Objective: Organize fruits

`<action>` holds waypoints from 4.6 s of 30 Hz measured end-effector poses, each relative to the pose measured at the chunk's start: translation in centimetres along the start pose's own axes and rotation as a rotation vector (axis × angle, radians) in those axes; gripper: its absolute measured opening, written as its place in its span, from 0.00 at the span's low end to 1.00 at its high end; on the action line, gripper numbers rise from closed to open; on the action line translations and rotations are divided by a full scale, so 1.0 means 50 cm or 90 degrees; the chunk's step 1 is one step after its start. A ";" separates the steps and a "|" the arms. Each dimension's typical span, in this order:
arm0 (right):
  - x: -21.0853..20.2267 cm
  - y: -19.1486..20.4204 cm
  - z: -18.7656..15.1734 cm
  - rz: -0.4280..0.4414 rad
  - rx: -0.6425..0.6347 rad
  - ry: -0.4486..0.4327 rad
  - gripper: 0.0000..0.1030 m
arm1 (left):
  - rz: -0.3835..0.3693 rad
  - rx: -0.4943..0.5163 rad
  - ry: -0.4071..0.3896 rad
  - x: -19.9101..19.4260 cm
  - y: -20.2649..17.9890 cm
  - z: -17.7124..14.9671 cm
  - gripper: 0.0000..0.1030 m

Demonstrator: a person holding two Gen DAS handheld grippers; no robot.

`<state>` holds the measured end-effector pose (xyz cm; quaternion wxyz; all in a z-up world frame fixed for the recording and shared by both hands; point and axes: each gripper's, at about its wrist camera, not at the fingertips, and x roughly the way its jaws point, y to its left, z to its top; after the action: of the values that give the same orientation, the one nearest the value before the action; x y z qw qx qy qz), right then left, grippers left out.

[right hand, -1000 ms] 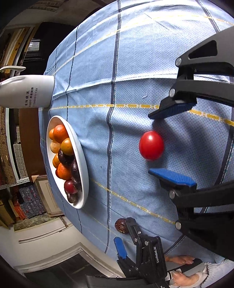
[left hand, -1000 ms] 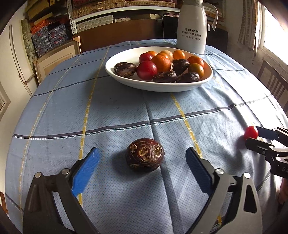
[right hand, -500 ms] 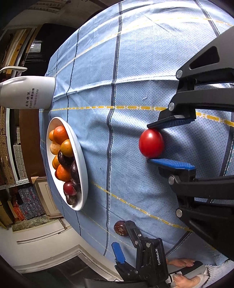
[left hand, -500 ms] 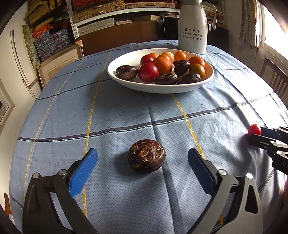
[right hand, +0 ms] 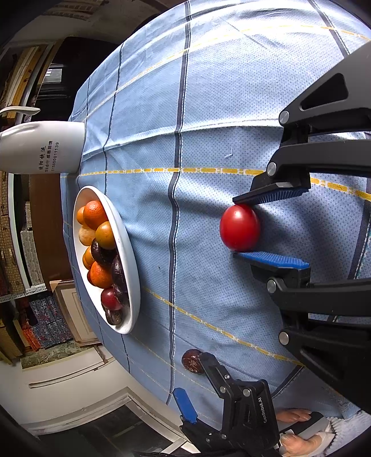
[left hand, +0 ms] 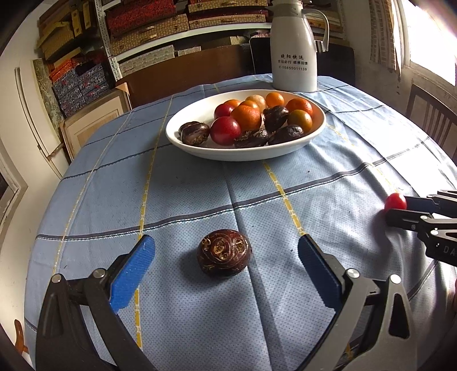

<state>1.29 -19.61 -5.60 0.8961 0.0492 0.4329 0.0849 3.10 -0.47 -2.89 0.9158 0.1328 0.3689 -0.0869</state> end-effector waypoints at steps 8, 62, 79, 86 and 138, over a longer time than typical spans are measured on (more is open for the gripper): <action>0.001 -0.011 0.002 0.011 0.009 0.000 0.32 | -0.086 -0.018 0.017 -0.002 0.012 -0.009 0.51; 0.090 -0.003 0.337 0.103 0.099 -0.154 0.60 | -0.053 -0.106 -0.017 0.131 0.100 0.256 0.66; 0.011 -0.021 0.246 0.032 0.101 -0.229 0.96 | 0.087 -0.070 -0.121 -0.080 0.065 0.255 0.95; 0.008 -0.003 0.253 0.005 0.066 -0.207 0.96 | 0.145 -0.104 -0.048 0.040 0.048 0.223 0.96; 0.000 0.043 0.226 -0.014 0.028 -0.213 0.96 | 0.037 -0.115 -0.064 0.045 0.075 0.198 0.96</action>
<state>9.91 -17.68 1.75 0.9554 0.0773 0.2796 0.0563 12.14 -0.06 3.05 0.9435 0.0555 0.3249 -0.0332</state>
